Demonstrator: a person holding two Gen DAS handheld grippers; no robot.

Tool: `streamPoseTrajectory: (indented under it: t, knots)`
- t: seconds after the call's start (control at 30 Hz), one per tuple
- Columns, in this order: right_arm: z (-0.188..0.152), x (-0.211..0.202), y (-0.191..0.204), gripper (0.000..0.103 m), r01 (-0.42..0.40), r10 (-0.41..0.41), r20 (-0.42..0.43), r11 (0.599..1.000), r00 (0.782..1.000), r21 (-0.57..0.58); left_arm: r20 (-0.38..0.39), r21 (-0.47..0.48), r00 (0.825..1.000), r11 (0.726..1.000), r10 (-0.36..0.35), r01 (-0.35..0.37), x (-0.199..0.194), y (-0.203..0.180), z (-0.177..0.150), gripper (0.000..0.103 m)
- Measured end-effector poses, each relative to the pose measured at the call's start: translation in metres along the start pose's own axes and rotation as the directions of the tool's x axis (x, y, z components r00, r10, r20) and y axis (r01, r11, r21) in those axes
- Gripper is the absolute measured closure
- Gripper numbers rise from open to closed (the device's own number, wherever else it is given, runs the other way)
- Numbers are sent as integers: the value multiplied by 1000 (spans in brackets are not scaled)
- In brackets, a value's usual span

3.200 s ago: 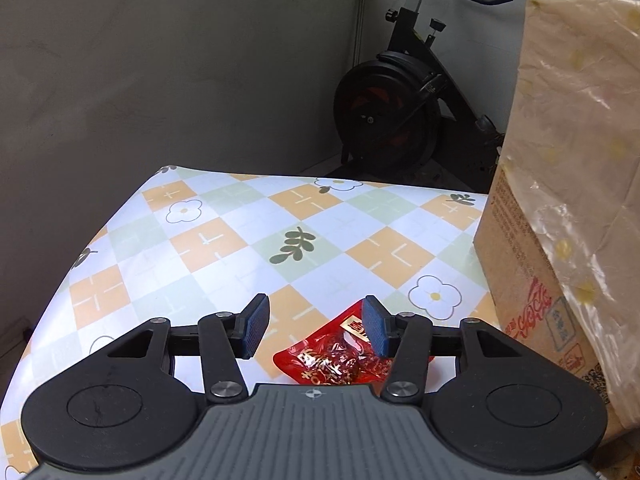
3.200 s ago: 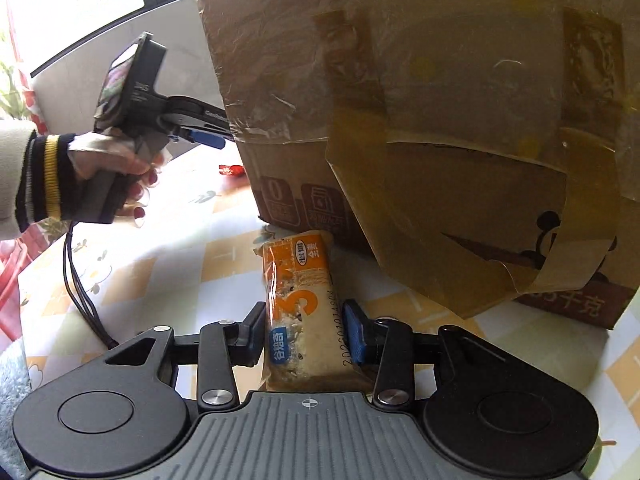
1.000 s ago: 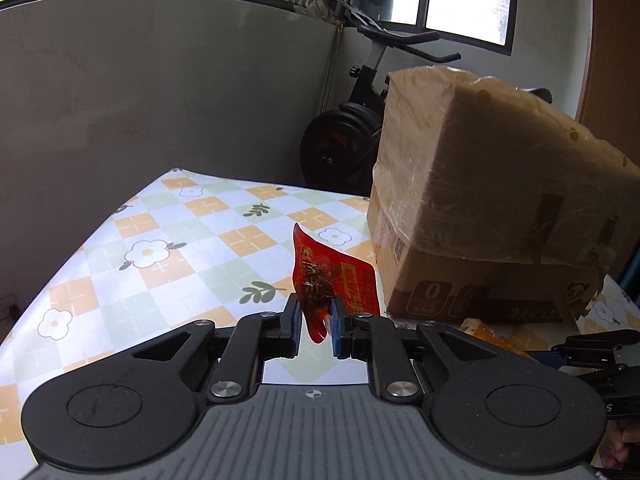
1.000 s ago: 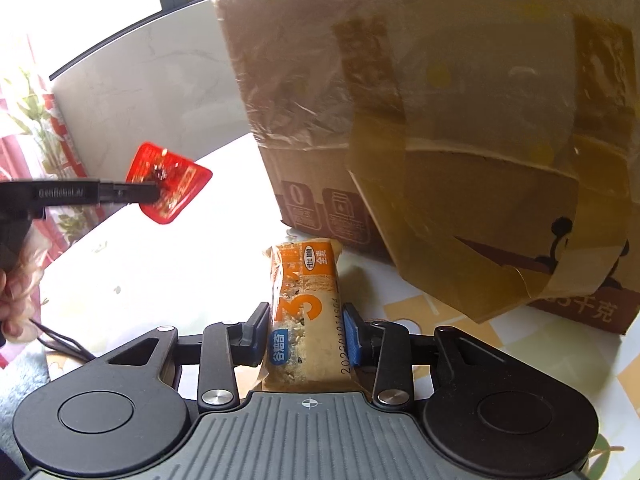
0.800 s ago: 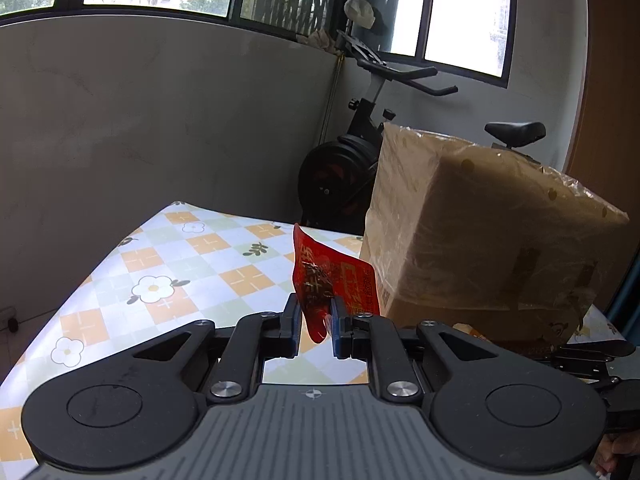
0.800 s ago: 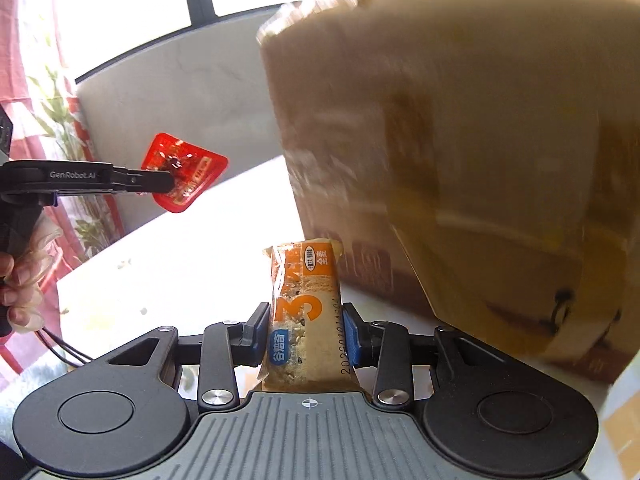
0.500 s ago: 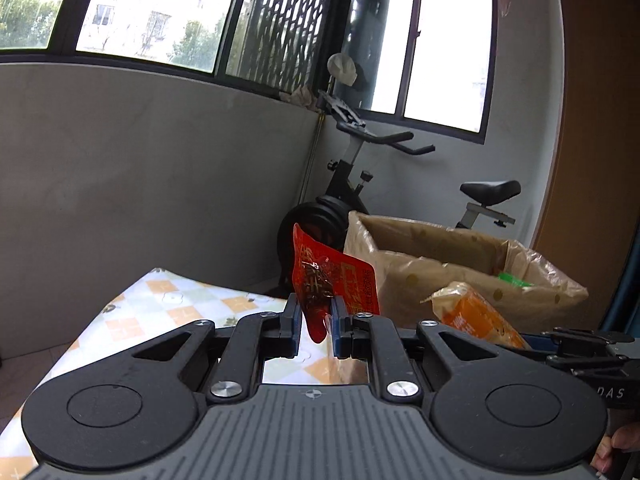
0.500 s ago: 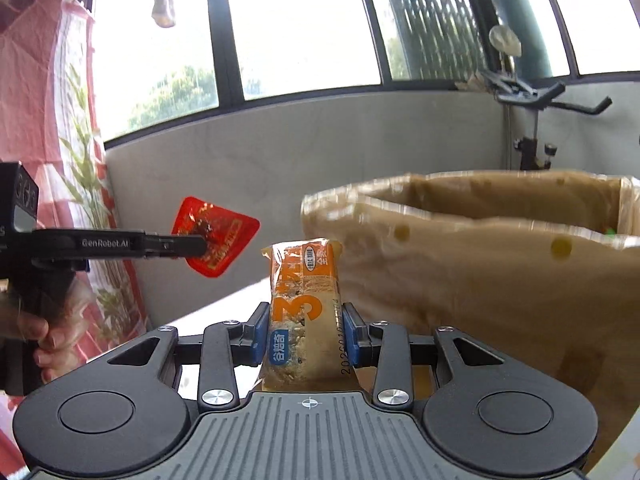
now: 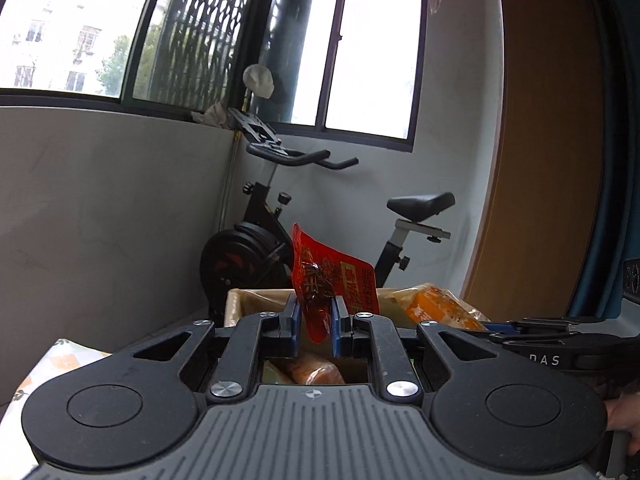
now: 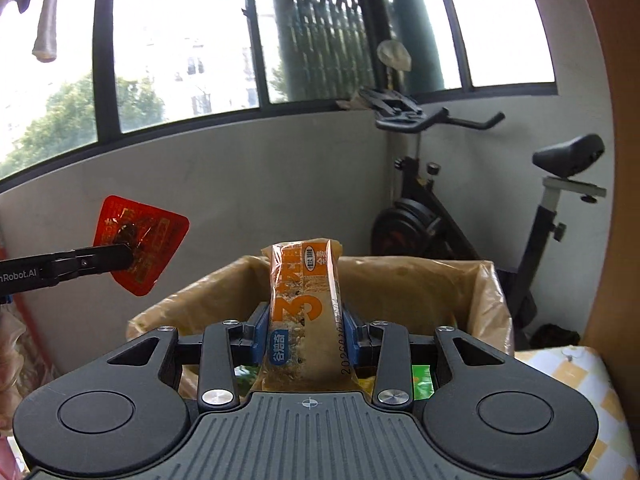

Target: Organize snacks

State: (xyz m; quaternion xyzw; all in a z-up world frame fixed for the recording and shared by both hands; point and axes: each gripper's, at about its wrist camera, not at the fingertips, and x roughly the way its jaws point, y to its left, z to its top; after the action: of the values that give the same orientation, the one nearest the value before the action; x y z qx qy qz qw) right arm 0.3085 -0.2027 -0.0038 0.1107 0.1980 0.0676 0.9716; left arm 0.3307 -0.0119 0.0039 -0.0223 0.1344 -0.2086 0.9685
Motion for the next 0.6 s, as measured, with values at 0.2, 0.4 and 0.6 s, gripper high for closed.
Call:
streamPoseTrajectory:
  t: [0.2, 0.4, 0.6]
  knots:
    - [-10, 17, -3, 69, 61, -61, -57, 998, 996, -10, -125, 42, 992, 999, -2, 7, 52, -13, -10, 86]
    - [-10, 17, -6, 61, 97, -97, -65, 995, 993, -5, -192, 53, 981, 999, 23, -13, 64, -5, -13, 67]
    - [-3, 1, 0, 30, 111, -111, -40, 994, 993, -4, -145, 74, 985, 994, 93, -83, 39, -2, 2, 13]
